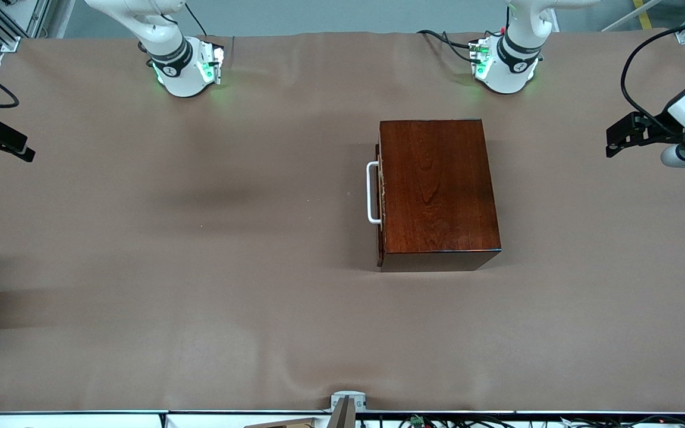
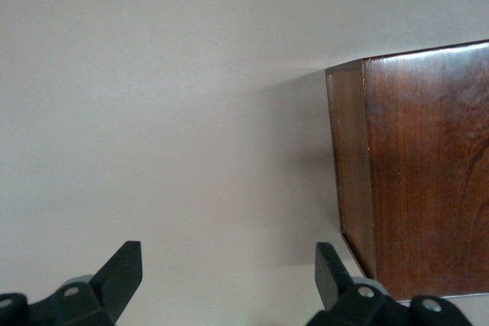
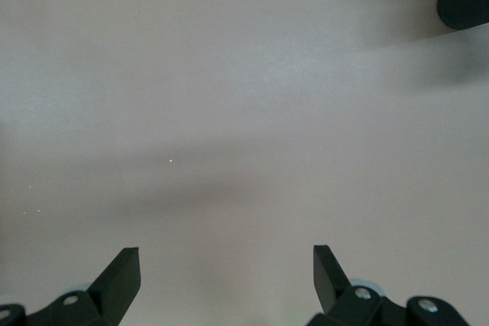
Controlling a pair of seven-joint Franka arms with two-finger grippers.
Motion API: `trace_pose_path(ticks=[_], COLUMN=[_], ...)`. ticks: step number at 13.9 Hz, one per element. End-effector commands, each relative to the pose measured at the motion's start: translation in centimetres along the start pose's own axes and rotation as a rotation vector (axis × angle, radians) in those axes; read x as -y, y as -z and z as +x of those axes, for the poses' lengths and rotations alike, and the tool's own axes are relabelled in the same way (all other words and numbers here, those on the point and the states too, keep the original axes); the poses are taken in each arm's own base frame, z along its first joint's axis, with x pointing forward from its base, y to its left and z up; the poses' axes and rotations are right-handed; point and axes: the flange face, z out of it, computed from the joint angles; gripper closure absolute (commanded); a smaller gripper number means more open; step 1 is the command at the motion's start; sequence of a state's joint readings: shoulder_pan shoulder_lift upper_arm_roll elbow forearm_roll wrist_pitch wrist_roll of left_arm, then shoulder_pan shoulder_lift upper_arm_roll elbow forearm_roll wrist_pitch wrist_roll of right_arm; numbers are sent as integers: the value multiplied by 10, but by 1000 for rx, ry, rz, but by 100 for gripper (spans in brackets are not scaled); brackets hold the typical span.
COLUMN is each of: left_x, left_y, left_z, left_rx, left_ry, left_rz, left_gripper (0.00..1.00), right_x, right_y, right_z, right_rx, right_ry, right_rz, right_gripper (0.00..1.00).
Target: Open drawer, take yellow block, close drawer
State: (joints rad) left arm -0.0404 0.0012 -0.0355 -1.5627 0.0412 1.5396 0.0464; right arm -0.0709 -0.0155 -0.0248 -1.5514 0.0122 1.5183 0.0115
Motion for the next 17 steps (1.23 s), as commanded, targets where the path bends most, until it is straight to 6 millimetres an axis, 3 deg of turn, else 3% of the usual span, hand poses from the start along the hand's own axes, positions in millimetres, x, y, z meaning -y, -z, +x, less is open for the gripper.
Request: trace_pose_path(ticks=[1,5,8,9,11,12,17], left_x=[-11,-13,-33,-60,-89,-117,-225], left_y=[4,4,-1,-7,-9,-14,-51], left_z=[10,11,15,19,38,44,56], left_rx=[-1,3,20,35,29,35,87], left_ry=[57,165,225,224,249,231,268], left_rz=[-1,-73,-103,-104,-106,-101,-79], left_gripper=[0,0,0,0,0,0,0], right_x=[-4,-5,-5,-6,-7,-7,-7], right_y=[7,8,8,8,8,8,8], right_z=[-2,-2,-2,-1,-1,-1,-1], right_rx=[-3,-4,-4,-4,-4,-4,-4], right_ry=[-17,-18,-18,-20,-20,-21,-20], right_rz=[-18,-18,-20,-20,-18,-18,-18], right_gripper=[0,0,0,0,0,0,0])
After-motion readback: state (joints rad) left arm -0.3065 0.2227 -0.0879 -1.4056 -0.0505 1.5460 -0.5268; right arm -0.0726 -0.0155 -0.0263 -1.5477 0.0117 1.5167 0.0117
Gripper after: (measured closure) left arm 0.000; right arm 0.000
